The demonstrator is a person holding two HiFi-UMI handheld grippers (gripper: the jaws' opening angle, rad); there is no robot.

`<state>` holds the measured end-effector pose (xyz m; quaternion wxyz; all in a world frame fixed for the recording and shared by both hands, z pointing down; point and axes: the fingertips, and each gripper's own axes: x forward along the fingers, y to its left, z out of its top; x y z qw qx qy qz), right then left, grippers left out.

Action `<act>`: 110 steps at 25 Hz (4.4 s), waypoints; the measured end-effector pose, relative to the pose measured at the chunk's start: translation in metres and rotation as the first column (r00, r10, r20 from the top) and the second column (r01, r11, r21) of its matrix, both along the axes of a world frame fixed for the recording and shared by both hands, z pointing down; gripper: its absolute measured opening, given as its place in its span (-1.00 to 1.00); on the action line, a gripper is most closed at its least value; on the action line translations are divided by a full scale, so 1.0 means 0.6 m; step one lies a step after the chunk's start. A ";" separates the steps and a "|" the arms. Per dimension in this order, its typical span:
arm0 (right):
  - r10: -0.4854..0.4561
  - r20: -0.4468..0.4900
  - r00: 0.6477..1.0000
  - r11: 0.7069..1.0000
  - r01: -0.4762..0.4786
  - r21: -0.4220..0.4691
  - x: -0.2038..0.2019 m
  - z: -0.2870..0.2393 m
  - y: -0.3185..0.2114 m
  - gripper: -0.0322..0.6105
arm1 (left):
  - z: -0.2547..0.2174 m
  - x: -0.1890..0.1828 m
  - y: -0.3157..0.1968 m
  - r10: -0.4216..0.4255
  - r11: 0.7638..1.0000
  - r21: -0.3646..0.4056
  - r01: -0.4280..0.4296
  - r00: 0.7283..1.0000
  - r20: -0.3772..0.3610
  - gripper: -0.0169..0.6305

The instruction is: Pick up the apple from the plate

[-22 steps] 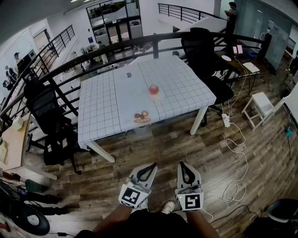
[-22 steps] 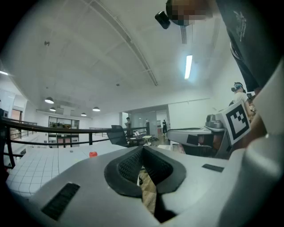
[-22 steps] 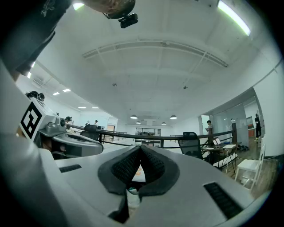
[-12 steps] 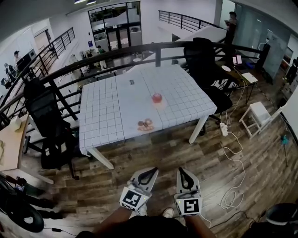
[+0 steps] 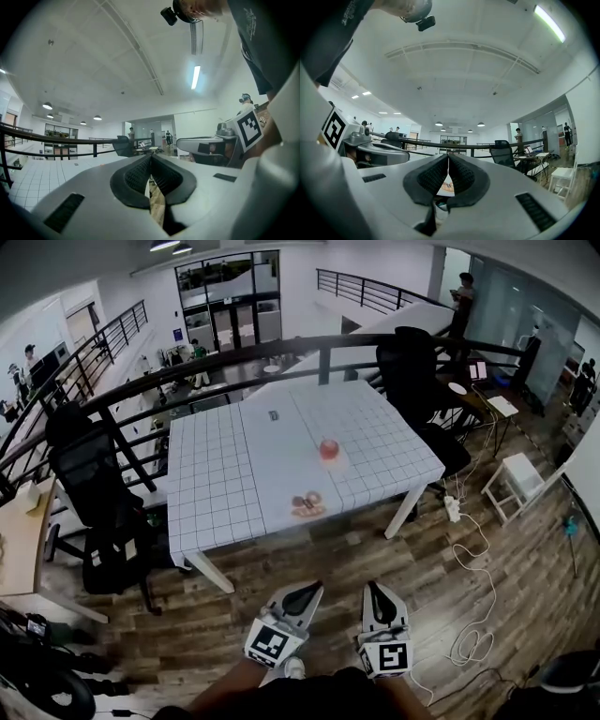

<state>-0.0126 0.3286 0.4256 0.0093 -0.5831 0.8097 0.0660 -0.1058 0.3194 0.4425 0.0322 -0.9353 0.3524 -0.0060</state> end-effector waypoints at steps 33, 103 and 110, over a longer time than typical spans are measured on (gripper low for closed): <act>-0.160 0.051 0.986 0.986 0.162 -0.037 0.142 0.020 -0.344 -0.82 | 0.036 0.168 -0.328 -0.095 0.992 -0.077 0.100 0.993 0.065 -0.88; -0.182 0.040 0.982 0.964 0.186 -0.187 0.083 0.155 -0.896 -0.82 | 0.175 0.145 -0.886 -0.114 0.975 -0.179 0.134 0.987 0.118 -0.88; -0.232 0.015 0.973 0.951 0.230 -0.205 0.092 0.171 -0.940 -0.82 | 0.209 0.151 -0.932 -0.145 0.966 -0.196 0.169 0.981 0.130 -0.88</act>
